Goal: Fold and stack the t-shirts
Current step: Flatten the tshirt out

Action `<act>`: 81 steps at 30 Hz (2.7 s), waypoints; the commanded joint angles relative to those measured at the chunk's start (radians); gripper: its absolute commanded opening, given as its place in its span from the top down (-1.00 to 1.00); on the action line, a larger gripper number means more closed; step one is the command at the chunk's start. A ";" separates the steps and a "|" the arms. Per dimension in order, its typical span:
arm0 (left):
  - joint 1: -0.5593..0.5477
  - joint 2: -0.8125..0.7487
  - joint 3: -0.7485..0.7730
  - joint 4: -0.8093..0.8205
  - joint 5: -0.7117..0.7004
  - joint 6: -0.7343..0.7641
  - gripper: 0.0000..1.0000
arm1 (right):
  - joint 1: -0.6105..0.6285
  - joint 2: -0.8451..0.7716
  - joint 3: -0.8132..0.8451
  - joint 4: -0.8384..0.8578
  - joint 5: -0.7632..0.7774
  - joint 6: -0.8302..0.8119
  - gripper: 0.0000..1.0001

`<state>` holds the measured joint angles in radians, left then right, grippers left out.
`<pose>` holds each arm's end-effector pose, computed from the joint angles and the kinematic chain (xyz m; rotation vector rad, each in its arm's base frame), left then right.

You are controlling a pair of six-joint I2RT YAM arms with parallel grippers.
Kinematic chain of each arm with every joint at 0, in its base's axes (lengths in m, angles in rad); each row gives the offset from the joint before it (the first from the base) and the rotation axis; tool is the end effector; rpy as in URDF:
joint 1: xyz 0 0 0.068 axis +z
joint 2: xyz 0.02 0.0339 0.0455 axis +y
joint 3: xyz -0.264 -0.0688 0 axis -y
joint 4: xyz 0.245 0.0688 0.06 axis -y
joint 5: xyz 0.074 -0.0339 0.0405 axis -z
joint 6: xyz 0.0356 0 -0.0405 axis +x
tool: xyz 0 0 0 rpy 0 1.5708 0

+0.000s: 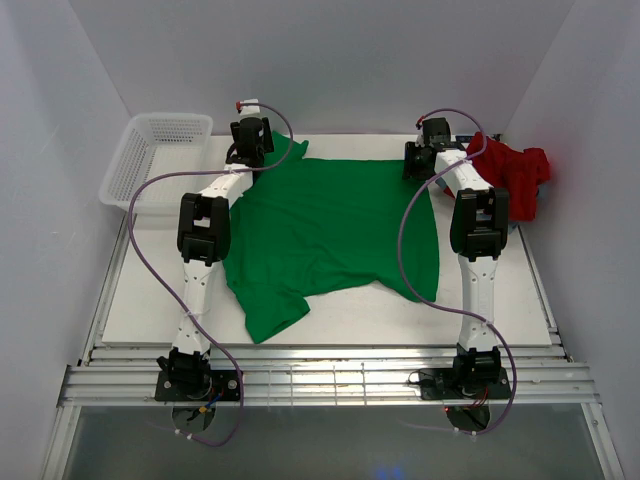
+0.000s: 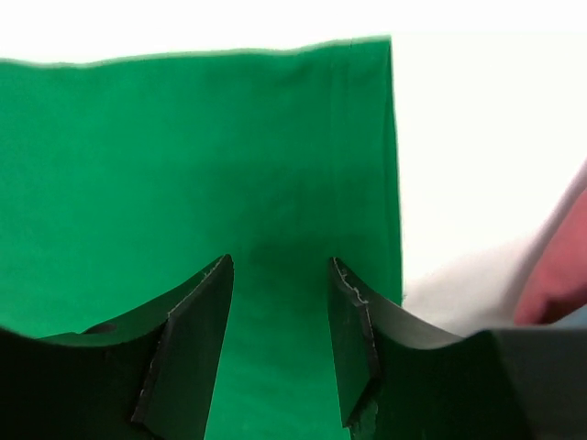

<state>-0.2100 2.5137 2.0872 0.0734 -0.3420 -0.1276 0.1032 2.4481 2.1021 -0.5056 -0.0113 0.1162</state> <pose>0.5721 -0.1097 0.1847 -0.1495 1.8980 0.1004 0.5431 0.0567 0.1732 0.0106 2.4255 0.1135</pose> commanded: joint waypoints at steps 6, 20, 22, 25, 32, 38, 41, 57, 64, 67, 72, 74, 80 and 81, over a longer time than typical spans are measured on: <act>0.044 0.065 0.037 0.108 -0.002 0.002 -0.39 | -0.016 0.038 0.019 0.119 -0.026 -0.007 -0.03; 0.075 0.184 0.102 0.124 0.076 -0.049 -0.44 | -0.017 0.038 0.001 0.137 -0.043 -0.020 -0.04; 0.075 0.189 0.105 0.129 0.089 -0.059 -0.45 | -0.019 0.029 -0.001 0.144 -0.023 -0.026 -0.04; 0.075 0.192 0.112 0.140 0.121 -0.076 -0.46 | -0.019 0.025 0.001 0.159 0.004 -0.026 -0.04; 0.073 0.206 0.151 0.147 0.208 -0.113 -0.50 | -0.022 0.029 0.029 0.153 0.085 -0.001 -0.04; 0.063 0.212 0.117 0.147 0.241 -0.139 -0.52 | -0.025 0.049 0.062 0.156 0.109 0.016 -0.04; 0.061 0.211 0.090 0.146 0.241 -0.145 -0.53 | -0.031 0.066 0.081 0.147 0.097 0.034 -0.05; 0.060 0.211 0.083 0.066 0.235 -0.168 0.15 | -0.049 0.152 0.167 -0.008 -0.119 0.051 0.48; 0.060 0.194 0.076 0.083 0.288 -0.198 0.50 | -0.049 0.120 0.083 0.018 -0.156 0.065 0.81; 0.060 0.188 0.099 0.101 0.310 -0.210 0.51 | -0.050 0.075 0.038 0.042 -0.130 0.062 0.84; 0.060 0.175 0.148 0.123 0.304 -0.218 0.52 | -0.049 0.022 -0.014 0.064 -0.119 0.062 0.85; 0.061 0.171 0.172 0.128 0.301 -0.216 0.52 | -0.049 0.014 -0.014 0.065 -0.122 0.068 0.85; 0.061 0.099 0.131 0.175 0.278 -0.207 0.53 | -0.042 -0.027 -0.033 0.073 -0.125 0.066 0.84; 0.061 0.083 0.111 0.202 0.273 -0.201 0.53 | -0.042 -0.034 -0.045 0.076 -0.127 0.065 0.85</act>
<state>-0.1455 2.7186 2.2230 0.2173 -0.0658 -0.3340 0.0521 2.4805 2.0907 -0.3927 -0.1398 0.1814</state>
